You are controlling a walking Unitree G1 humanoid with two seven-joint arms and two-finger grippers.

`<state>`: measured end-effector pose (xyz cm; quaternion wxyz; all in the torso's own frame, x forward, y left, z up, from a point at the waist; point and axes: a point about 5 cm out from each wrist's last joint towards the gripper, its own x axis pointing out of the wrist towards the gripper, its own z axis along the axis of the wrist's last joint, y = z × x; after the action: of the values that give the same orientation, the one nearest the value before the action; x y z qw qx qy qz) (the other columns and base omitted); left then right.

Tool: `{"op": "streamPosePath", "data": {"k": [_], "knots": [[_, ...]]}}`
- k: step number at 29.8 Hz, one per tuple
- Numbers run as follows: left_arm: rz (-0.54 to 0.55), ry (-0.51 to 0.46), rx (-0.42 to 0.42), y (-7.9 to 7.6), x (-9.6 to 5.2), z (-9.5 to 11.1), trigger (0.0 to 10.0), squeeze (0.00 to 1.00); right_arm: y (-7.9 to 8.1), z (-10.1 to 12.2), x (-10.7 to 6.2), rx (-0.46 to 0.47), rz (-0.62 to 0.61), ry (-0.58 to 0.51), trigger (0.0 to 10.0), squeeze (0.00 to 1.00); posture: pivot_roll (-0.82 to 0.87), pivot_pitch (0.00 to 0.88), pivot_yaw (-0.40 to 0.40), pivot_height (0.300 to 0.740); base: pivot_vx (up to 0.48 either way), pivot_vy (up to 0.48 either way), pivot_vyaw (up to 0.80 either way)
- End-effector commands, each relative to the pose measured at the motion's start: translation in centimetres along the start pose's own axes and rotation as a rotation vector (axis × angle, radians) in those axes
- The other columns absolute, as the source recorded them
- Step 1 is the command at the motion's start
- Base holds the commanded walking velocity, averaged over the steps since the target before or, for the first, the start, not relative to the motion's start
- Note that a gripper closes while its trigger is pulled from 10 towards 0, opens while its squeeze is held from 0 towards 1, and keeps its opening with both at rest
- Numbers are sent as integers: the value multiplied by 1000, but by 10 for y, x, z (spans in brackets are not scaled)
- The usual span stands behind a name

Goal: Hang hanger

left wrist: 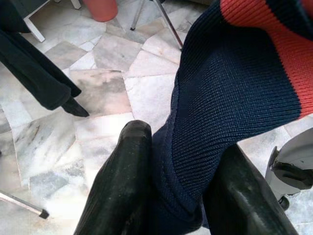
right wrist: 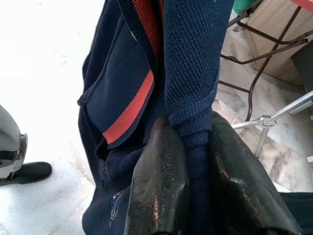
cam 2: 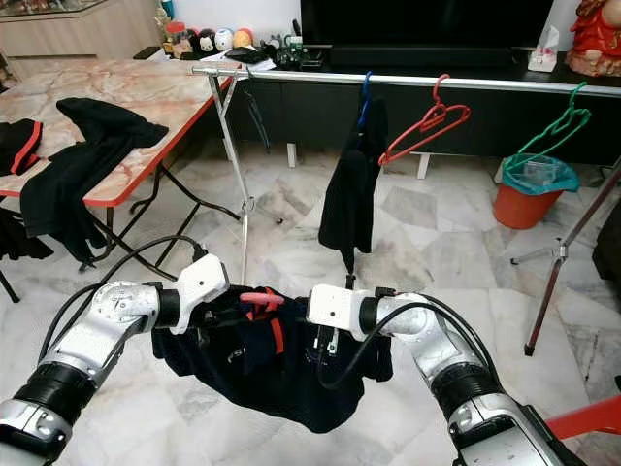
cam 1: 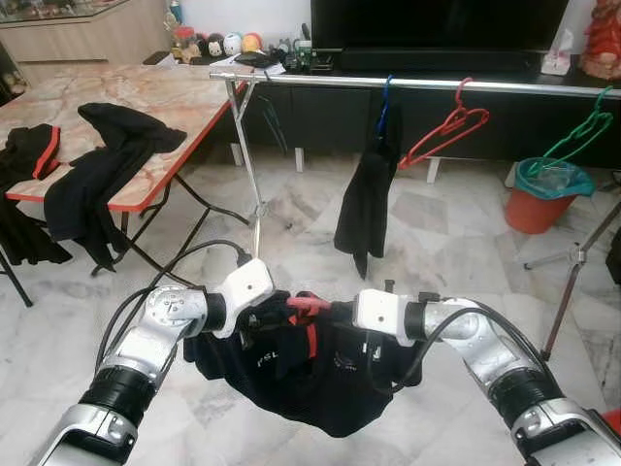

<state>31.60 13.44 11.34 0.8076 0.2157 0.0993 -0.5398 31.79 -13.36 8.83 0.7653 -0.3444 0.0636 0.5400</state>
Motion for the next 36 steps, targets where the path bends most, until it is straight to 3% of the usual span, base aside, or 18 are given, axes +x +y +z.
{"op": "streamPosePath", "data": {"k": [1,20,22,23,24,26,27,28,36], "knots": [[20,23,-34,-1,-2,-9,0,0,-7,13,3,-17,-39,-55,0,0,75,0,79,740,0,0,0],[68,-34,-102,-1,3,-8,0,0,-3,11,8,-2,-38,-59,0,0,66,0,53,740,0,0,0],[69,-36,-102,-1,3,-8,0,0,-2,10,9,-15,-38,-48,4824,0,67,0,50,740,0,0,0],[69,-35,-102,-1,3,-8,0,0,-2,10,9,-17,-39,-47,4824,0,67,0,50,740,0,0,0],[69,-35,-102,-1,3,-8,0,0,-3,10,9,-5,-44,-44,10000,0,68,0,49,740,0,0,0],[70,-35,-102,0,3,-8,0,0,-3,10,9,4,-43,-44,10000,0,67,0,49,740,0,0,0],[69,-35,-101,0,3,-9,0,0,-4,10,9,7,-42,-49,10000,914,65,0,48,740,0,0,0],[69,-35,-100,0,3,-9,0,0,-4,11,9,19,-40,-56,10000,1000,64,0,48,740,0,0,0],[74,-29,-107,-1,2,-13,0,0,-6,10,8,23,-41,-52,10000,1000,62,0,42,740,0,0,0]]}}
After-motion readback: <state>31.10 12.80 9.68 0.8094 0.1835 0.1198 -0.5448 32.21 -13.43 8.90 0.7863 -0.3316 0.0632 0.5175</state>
